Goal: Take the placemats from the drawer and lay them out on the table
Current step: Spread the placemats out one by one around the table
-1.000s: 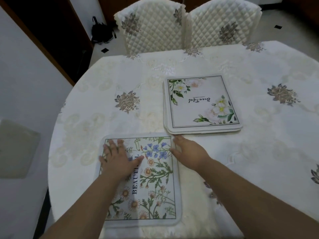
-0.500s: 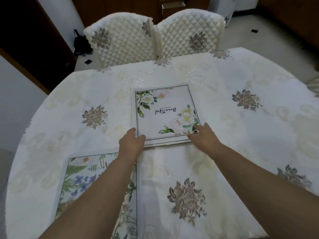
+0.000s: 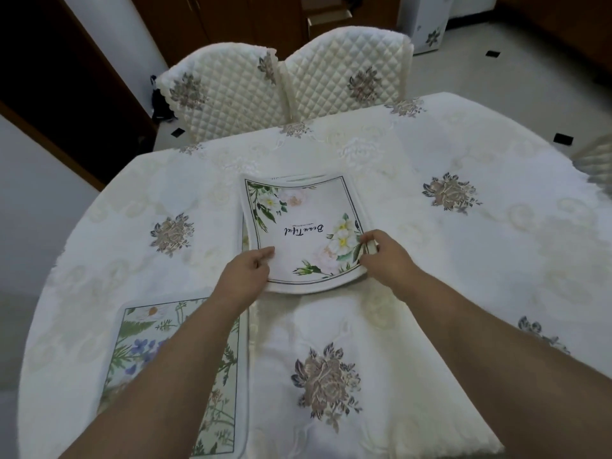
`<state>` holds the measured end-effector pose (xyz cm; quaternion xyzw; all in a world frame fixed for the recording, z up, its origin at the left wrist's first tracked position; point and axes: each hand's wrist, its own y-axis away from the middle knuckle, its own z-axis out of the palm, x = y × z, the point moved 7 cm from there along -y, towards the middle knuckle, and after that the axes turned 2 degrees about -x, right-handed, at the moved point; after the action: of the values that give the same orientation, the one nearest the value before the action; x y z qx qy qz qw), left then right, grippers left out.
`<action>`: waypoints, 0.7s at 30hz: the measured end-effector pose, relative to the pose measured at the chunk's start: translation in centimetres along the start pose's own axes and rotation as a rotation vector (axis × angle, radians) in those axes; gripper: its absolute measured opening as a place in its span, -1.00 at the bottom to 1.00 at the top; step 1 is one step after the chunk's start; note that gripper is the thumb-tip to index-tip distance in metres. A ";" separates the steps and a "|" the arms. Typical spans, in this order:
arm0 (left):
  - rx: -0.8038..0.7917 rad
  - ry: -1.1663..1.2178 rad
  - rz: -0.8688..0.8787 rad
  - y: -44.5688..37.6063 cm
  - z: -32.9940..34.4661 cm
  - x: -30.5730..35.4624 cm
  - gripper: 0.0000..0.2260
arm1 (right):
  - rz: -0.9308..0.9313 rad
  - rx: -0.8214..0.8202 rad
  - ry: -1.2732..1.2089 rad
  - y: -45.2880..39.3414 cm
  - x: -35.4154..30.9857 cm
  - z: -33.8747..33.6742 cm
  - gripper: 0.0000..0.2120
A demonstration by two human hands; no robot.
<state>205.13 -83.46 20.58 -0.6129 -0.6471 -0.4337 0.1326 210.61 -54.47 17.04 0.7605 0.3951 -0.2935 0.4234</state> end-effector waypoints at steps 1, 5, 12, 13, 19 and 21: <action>0.043 -0.069 0.056 1.3 0.0 0.9 -0.66 | 0.014 -0.082 -0.003 0.5 -0.1 -0.1 -0.65; 0.145 -0.147 0.195 7.5 1.4 4.1 -0.66 | 0.075 -0.213 -0.039 3.0 -0.3 -2.5 -0.71; 0.187 -0.151 0.346 16.8 3.3 7.9 -0.60 | 0.006 -0.132 -0.043 10.1 0.3 -10.5 -0.65; 0.193 -0.151 0.348 17.6 3.3 8.2 -0.61 | -0.021 -0.083 -0.038 11.3 0.3 -11.7 -0.63; 0.024 0.145 0.201 19.9 6.1 7.5 -0.65 | -0.005 -0.005 -0.088 18.3 3.5 -16.3 -0.54; -0.067 0.153 0.205 20.1 8.3 6.9 -0.64 | 0.010 0.046 -0.055 19.9 5.2 -17.2 -0.46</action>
<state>224.91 -75.38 28.60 -0.6450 -0.5542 -0.4847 0.2046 232.14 -44.16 29.25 0.7635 0.3727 -0.3214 0.4181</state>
